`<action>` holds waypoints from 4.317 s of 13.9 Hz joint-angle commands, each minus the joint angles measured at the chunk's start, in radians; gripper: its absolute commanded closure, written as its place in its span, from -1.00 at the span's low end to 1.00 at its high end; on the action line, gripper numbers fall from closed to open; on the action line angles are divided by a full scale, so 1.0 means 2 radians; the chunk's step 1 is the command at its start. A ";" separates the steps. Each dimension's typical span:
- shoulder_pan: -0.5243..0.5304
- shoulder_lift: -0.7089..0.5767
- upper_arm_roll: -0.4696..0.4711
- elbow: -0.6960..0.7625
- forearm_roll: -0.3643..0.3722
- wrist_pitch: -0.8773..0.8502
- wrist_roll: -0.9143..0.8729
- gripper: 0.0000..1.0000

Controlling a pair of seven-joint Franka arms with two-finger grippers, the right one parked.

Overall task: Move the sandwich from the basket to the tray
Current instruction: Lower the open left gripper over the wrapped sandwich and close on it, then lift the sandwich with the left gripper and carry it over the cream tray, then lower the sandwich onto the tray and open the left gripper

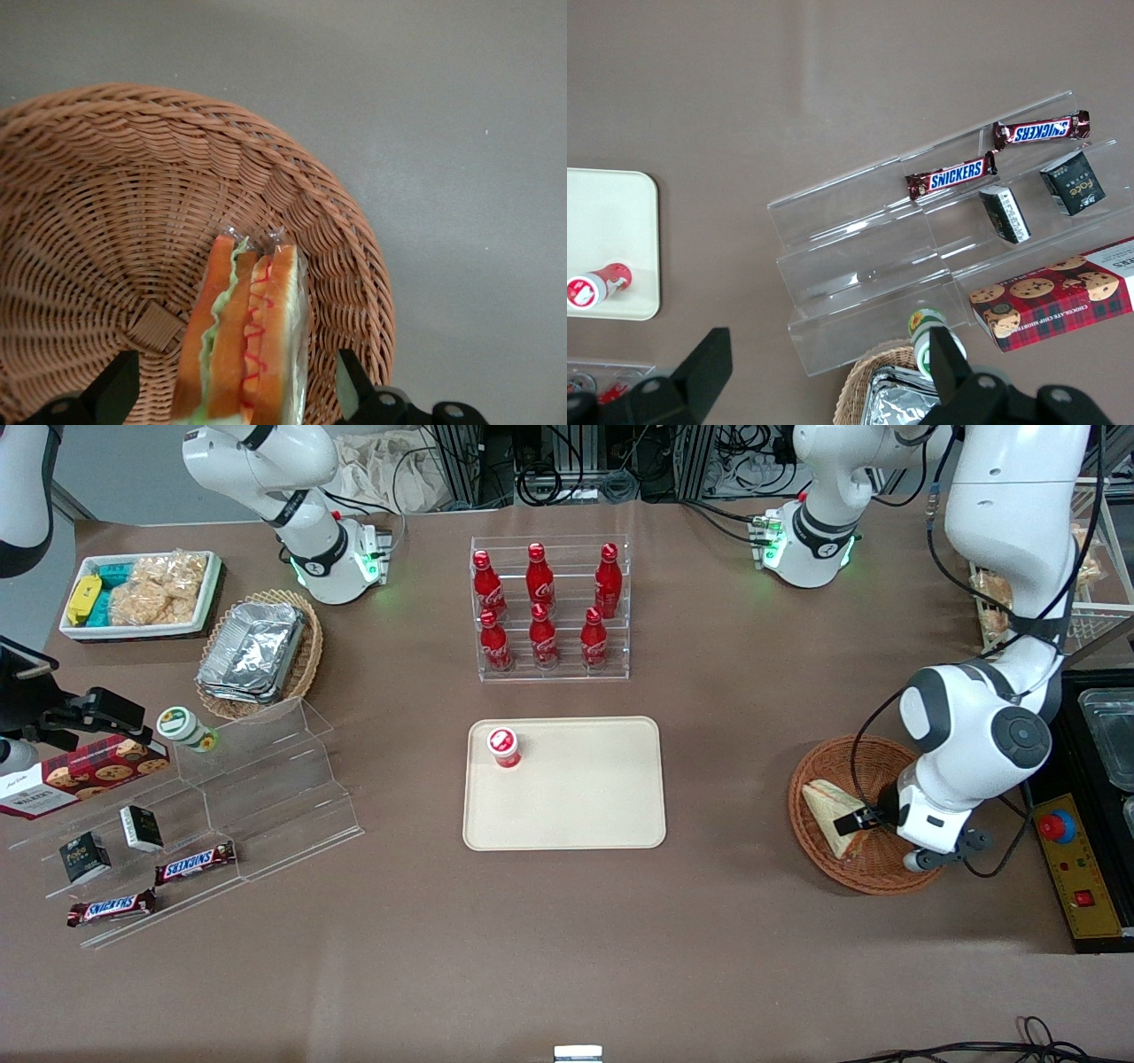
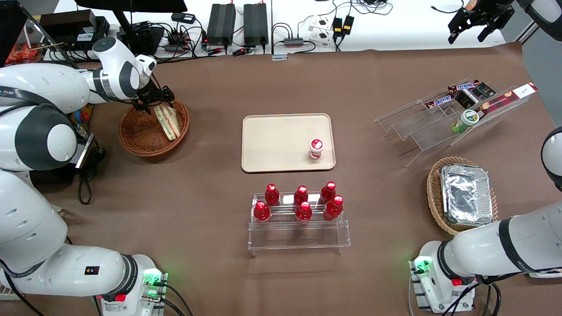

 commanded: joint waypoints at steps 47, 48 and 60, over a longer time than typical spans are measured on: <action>-0.099 0.129 -0.269 0.228 0.291 -0.223 -0.461 0.38; -0.099 0.141 -0.267 0.228 0.303 -0.211 -0.472 0.39; -0.067 0.080 -0.269 0.228 0.320 -0.200 -0.537 -1.00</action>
